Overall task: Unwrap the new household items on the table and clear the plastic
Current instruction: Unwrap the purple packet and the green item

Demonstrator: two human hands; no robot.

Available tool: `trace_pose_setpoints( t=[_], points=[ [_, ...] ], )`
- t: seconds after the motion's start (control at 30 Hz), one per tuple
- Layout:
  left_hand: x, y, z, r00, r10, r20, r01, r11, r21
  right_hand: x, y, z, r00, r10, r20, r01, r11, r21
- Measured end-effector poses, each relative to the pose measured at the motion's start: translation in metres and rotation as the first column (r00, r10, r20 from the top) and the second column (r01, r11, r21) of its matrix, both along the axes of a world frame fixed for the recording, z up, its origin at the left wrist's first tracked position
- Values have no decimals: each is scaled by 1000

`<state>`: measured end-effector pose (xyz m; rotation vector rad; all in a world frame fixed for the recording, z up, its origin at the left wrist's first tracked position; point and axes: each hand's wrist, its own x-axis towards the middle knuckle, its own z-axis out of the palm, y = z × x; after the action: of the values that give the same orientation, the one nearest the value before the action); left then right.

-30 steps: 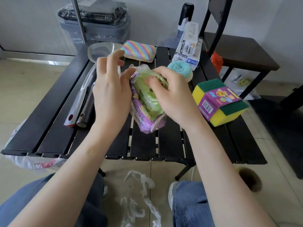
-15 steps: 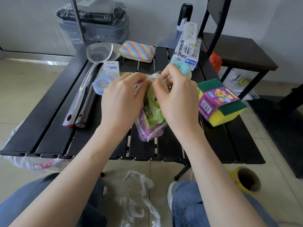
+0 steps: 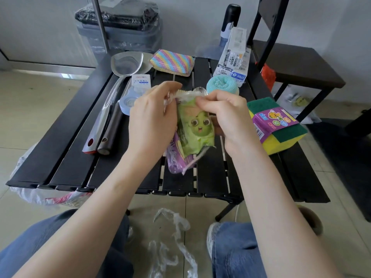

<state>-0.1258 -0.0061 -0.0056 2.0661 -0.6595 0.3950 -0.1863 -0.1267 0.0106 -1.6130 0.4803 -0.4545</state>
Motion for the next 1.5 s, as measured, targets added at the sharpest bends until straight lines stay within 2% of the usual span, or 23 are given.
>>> trace_pose_setpoints(
  t=[0.1,0.2,0.4,0.47,0.6,0.7,0.73,0.83,0.97,1.13,1.3,1.4,1.5],
  points=[
    [2,0,-1,999,-3,-42,2,1000,-22,-3,-5,2,998,69,-1,-69,996,-62],
    [4,2,0,998,5,-57,-7,999,-44,-6,-5,5,996,44,78,-28,981,-192],
    [9,3,3,990,-16,-138,6,997,-75,-6,-2,4,960,12,280,36,985,-166],
    [10,2,4,989,-26,-146,13,996,-90,-5,-1,3,956,30,292,0,995,-103],
    [9,2,4,994,-16,-109,6,995,-98,-3,-3,2,985,25,168,-42,994,98],
    [9,3,3,995,-7,-104,-6,992,-125,-3,-3,5,988,34,150,-67,973,221],
    [9,3,4,995,-28,-97,14,990,-140,-3,-5,5,987,38,158,-69,979,192],
    [8,4,8,983,-173,-55,161,972,-174,-4,-11,4,987,31,159,-11,992,-128],
    [8,3,6,955,-291,-61,275,942,-192,-2,-7,-1,978,93,187,-49,973,-225],
    [10,0,-1,985,-170,-33,165,979,-120,-4,-5,4,965,180,193,-92,915,-392],
    [10,0,-5,999,-45,15,44,996,76,-7,-10,4,982,52,181,75,774,-628],
    [11,0,-4,1000,-2,3,2,997,76,-8,-16,7,983,-8,182,119,783,-610],
    [12,-1,-1,999,14,-33,-11,998,68,-9,-13,10,980,-6,199,83,921,-380]
  ],
)
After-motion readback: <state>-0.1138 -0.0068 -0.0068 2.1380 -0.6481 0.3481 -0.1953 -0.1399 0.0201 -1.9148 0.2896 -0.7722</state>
